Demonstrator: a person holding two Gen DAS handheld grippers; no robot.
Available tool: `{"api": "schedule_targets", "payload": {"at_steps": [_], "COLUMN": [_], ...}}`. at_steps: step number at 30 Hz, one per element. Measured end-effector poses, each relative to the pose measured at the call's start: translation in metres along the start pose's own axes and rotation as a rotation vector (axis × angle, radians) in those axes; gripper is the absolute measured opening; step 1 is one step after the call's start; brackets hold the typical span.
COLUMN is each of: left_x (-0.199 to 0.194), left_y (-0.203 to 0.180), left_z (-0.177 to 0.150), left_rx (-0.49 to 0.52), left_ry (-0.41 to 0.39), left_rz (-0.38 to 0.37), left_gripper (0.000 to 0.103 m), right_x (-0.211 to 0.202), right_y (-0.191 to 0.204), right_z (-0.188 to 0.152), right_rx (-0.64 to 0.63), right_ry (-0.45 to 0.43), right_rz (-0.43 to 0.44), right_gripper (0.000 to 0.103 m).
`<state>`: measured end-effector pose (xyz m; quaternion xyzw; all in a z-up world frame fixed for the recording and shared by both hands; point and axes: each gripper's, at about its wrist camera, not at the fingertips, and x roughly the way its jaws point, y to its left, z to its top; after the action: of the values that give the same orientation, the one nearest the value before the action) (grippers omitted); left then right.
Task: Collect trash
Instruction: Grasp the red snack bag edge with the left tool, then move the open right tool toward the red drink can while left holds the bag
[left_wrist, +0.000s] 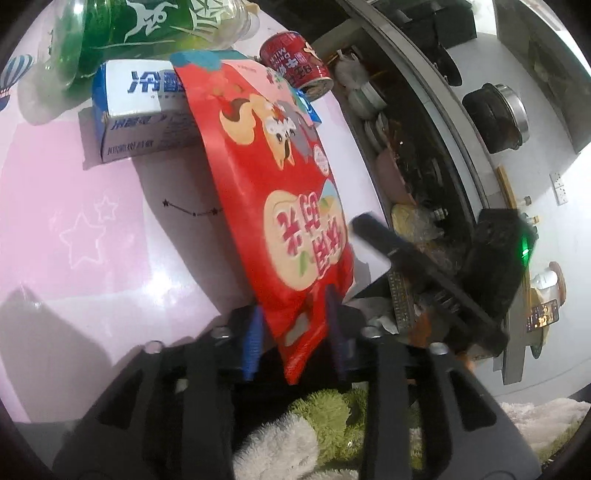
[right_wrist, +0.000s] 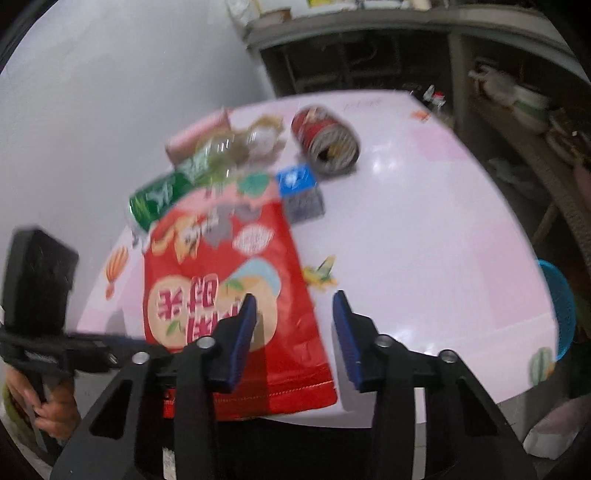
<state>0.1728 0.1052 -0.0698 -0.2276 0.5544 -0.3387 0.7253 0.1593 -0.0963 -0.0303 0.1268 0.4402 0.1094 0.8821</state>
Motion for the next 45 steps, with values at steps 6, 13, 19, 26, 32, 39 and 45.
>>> {"api": "schedule_targets", "payload": {"at_steps": [6,13,19,26,32,39,45], "left_x": [0.002,0.004,0.0,0.004,0.011,0.007,0.0], "left_y": [0.01,0.019,0.02,0.018,0.022,0.013,0.006], "left_z": [0.015,0.037,0.045,0.053,0.055,0.055,0.049], "left_rx": [-0.031,-0.069,-0.072,-0.066,-0.095,-0.023,0.02], "left_ry": [-0.036,-0.074,-0.11,-0.124,-0.115,-0.135,-0.146], "left_rz": [0.01,0.025,0.064,0.062,-0.019,0.038,0.028], "left_gripper": [0.039,0.04,0.046,0.049,0.041,0.016,0.01], "right_x": [0.017,0.018,0.02,0.021,0.022,0.021,-0.006], "right_y": [0.003,0.0,0.003,0.004,0.003,0.001,-0.019], "right_z": [-0.007,-0.007,-0.006,-0.005,-0.005,0.0,0.03], "right_rx": [-0.016,-0.037,-0.065,-0.081,-0.079,-0.086,-0.042], "right_ry": [0.048,0.053,0.051,0.053,0.055,0.079,0.013], "right_rz": [0.006,0.019,0.012,0.012,0.023,0.044,0.113], "right_gripper": [0.033,0.033,0.033,0.033,0.033,0.033,0.035]}}
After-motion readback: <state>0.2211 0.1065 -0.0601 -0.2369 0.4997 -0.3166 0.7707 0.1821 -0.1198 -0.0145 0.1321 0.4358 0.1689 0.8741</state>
